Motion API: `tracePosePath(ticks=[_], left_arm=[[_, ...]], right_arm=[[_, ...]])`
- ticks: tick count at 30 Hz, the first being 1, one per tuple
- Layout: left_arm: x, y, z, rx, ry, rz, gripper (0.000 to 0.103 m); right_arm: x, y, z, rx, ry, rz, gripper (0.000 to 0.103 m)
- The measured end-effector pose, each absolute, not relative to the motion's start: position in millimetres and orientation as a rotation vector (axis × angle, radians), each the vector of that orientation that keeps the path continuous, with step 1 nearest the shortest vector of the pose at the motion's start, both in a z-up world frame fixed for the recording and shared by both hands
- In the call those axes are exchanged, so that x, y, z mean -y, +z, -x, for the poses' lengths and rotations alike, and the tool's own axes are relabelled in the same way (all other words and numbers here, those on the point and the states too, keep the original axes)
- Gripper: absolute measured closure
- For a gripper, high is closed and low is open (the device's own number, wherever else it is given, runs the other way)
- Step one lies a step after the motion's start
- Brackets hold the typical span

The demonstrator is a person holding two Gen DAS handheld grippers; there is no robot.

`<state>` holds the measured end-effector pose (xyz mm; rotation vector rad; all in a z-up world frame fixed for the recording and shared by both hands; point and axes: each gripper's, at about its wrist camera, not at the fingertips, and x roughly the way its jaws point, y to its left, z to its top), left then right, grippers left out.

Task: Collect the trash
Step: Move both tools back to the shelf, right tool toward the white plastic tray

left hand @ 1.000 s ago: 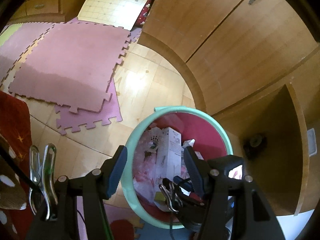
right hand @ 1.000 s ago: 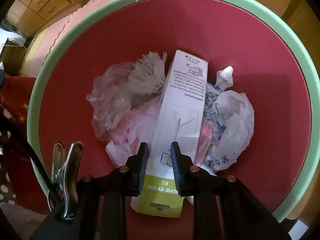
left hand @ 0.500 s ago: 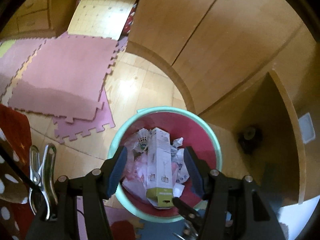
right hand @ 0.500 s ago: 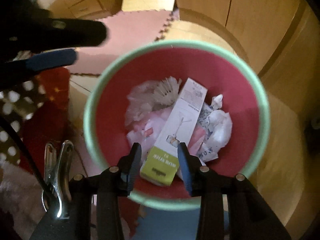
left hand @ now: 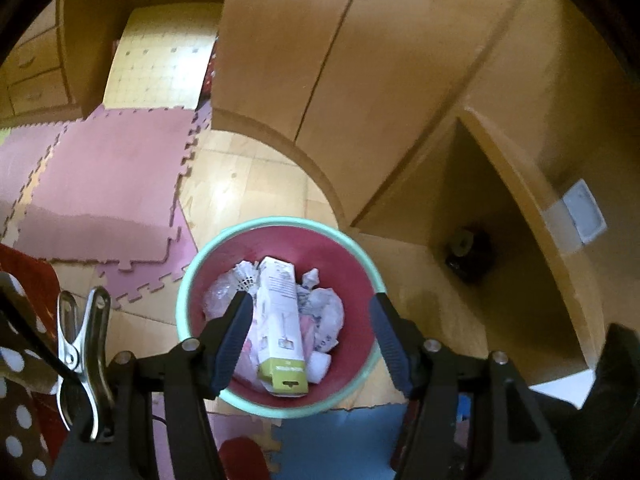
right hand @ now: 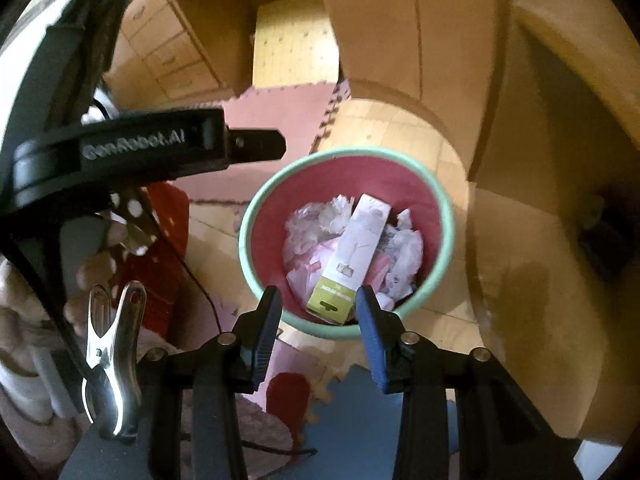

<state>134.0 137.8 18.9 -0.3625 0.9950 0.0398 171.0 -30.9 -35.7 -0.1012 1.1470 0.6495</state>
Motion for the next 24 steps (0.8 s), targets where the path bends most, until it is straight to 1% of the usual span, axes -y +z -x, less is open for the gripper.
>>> tracePosePath(ticks=[7, 9, 13, 19, 24], left_arm=[[-102, 41, -124, -0.997, -0.036, 0.318, 0.037], [-90, 48, -124, -0.985, -0.062, 0.305, 0.034], [-62, 67, -126, -0.958, -0.129, 0.264, 0.033], [-22, 92, -134, -0.916, -0.212, 0.232, 0.028], [8, 103, -150, -0.892, -0.237, 0.224, 0.027]], right_arm=[[81, 10, -146, -1.031, 0.585, 0.03, 0.063], [96, 23, -140, -0.997, 0.564, 0.01, 0.063], [126, 45, -135, -0.935, 0.5, -0.043, 0.061], [171, 69, -132, -0.854, 0.398, -0.103, 0.058], [209, 89, -132, -0.802, 0.31, -0.096, 0.057]])
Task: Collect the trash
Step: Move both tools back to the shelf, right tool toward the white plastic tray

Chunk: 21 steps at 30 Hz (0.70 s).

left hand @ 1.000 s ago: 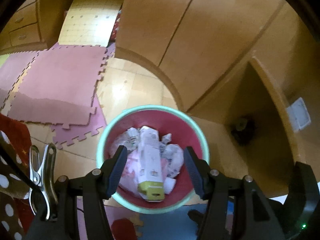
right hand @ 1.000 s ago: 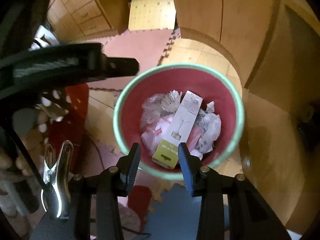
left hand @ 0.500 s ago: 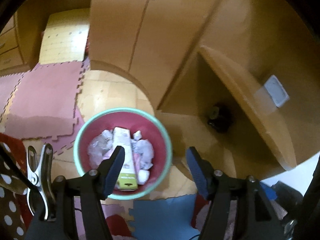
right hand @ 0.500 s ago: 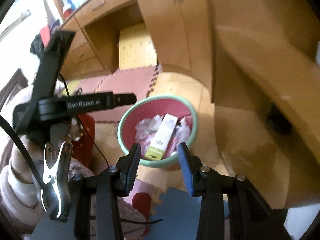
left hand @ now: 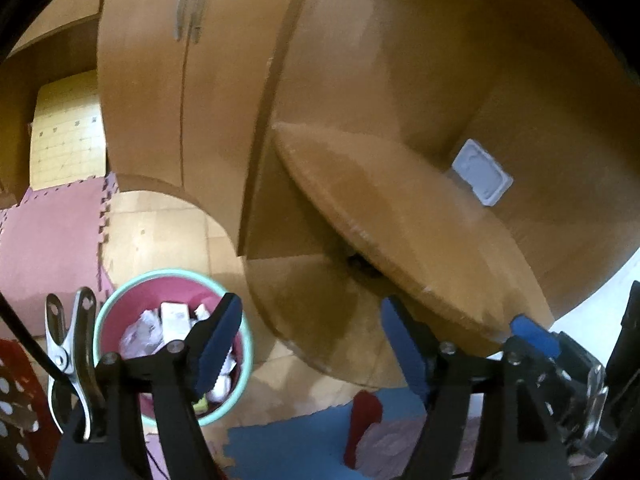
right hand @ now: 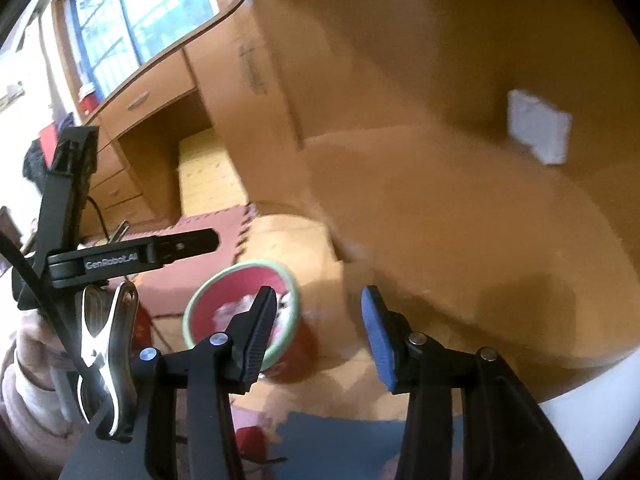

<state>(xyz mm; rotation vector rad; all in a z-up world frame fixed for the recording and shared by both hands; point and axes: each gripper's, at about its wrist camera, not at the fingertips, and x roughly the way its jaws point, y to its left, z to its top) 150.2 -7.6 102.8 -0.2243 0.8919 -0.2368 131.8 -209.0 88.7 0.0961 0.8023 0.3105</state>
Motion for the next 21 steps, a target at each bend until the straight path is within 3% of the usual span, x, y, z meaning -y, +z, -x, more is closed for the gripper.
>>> tracePosePath(ticks=[11, 21], left_arm=[[45, 98, -196, -0.9, -0.195, 0.231, 0.027], [111, 107, -255, -0.9, -0.225, 0.238, 0.027]], right_arm=[[293, 122, -181, -0.703, 0.051, 0.018, 0.054], [328, 130, -250, -0.689, -0.119, 0.295, 0.053]])
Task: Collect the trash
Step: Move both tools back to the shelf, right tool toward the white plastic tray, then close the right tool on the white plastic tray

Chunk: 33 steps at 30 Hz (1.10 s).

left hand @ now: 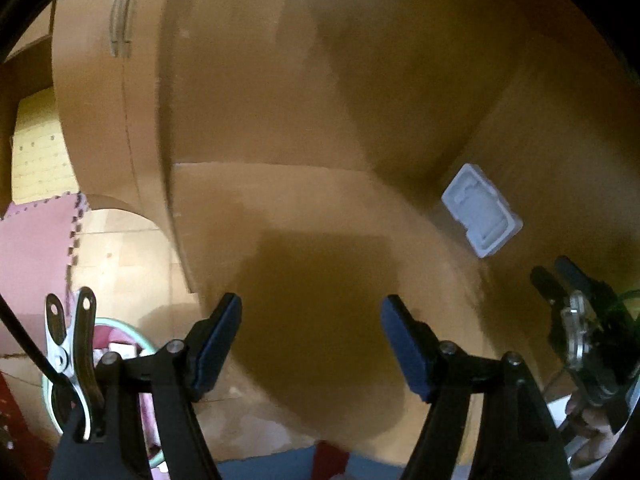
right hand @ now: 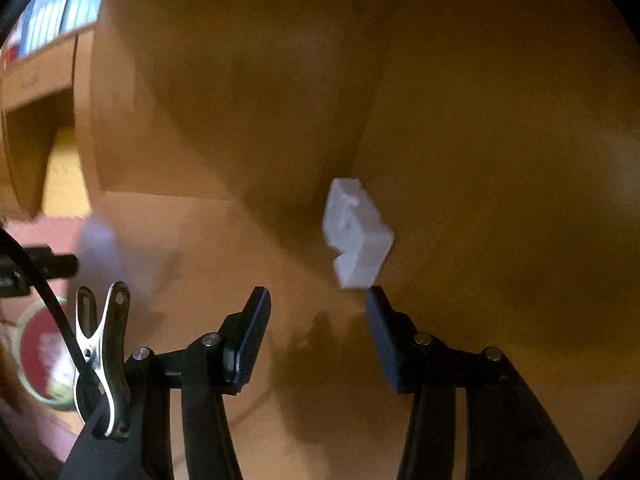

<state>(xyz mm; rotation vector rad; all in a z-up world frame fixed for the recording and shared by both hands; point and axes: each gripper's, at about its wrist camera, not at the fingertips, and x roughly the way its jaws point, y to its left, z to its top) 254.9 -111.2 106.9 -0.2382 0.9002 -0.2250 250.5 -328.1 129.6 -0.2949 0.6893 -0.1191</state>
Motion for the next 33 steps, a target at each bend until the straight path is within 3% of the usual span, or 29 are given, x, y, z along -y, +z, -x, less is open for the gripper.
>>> tracePosePath(ticks=[7, 25, 27, 29, 33], left_arm=[[132, 87, -283, -0.95, -0.231, 0.242, 0.027], [128, 83, -294, -0.934, -0.227, 0.214, 0.027], [124, 85, -292, -0.932, -0.228, 0.222, 0.027], [121, 86, -290, -0.927, -0.224, 0.227, 0.027], [118, 88, -286, -0.923, -0.223, 0.228, 0.027]], right_arm=[[326, 116, -294, -0.684, -0.197, 0.512, 0.053], [330, 82, -364, -0.732, -0.268, 0.743, 0.054], [331, 81, -366, -0.745, -0.268, 0.736, 0.063], [333, 83, -366, -0.737, -0.295, 0.736, 0.08], [340, 94, -361, -0.728, -0.283, 0.669, 0.084]])
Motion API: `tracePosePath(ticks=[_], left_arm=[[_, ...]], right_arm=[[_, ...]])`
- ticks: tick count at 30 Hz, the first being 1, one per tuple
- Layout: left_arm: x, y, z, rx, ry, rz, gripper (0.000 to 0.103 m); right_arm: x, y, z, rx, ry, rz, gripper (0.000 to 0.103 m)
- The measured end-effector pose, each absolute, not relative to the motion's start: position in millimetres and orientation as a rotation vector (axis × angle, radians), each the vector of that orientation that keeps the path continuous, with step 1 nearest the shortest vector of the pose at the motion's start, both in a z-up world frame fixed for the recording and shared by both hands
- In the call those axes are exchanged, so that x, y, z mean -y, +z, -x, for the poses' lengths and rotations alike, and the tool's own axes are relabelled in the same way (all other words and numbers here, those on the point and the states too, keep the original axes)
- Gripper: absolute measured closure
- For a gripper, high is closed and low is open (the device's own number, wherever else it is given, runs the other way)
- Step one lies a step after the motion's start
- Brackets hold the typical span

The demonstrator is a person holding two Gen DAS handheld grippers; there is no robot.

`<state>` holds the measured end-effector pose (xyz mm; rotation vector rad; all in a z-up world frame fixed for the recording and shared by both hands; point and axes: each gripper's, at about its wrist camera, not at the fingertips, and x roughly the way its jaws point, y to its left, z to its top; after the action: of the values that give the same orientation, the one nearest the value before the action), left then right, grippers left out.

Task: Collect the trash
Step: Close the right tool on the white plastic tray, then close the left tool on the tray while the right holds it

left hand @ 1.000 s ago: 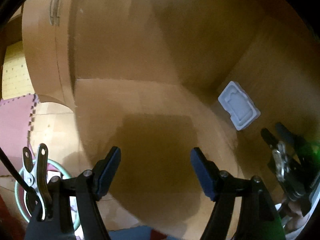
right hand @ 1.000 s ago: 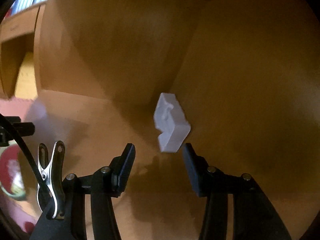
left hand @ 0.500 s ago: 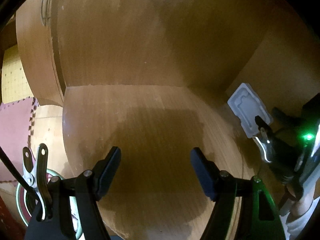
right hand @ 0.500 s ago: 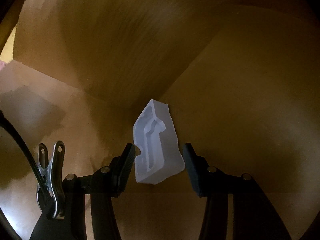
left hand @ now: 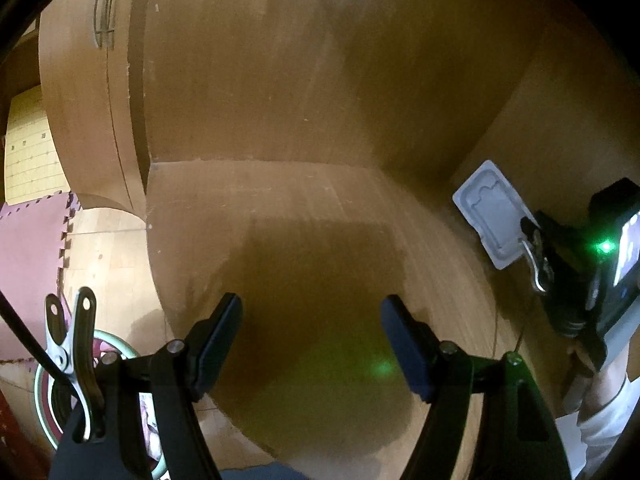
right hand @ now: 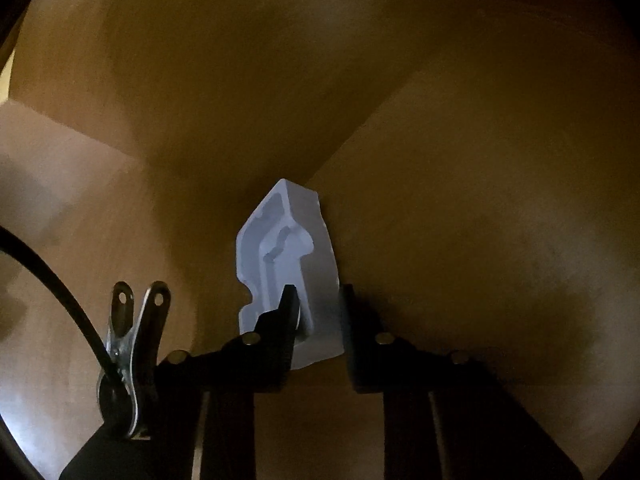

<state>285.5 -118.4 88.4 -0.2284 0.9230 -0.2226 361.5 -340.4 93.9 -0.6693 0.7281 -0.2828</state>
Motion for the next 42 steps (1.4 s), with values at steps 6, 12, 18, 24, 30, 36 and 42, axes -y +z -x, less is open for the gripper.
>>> tracePosePath(ticks=[6, 12, 18, 24, 30, 36, 42], left_arm=[[116, 89, -280, -0.924, -0.237, 0.228, 0.027], [112, 93, -273, -0.92, -0.258, 0.247, 0.027], [120, 98, -266, -0.919, -0.291, 0.245, 0.027], [140, 96, -266, -0.939, -0.316, 0.22, 0.027], [161, 89, -277, -0.946, -0.28, 0.183, 0.027], [171, 83, -273, -0.945, -0.262, 0.169, 0.033], [169, 84, -266, -0.954, -0.302, 0.219, 0.036]], right_arm=[[345, 111, -345, -0.721, -0.203, 0.516, 0.09], [353, 119, -323, -0.811, -0.04, 0.226, 0.089], [351, 105, -305, -0.915, 0.084, 0.029, 0.092], [337, 98, -284, -0.925, 0.131, 0.02, 0.092], [340, 90, -283, -0.914, 0.089, 0.049, 0.08], [340, 76, -281, -0.92, 0.136, -0.032, 0.075], [328, 69, -266, -0.881, 0.171, 0.015, 0.075]])
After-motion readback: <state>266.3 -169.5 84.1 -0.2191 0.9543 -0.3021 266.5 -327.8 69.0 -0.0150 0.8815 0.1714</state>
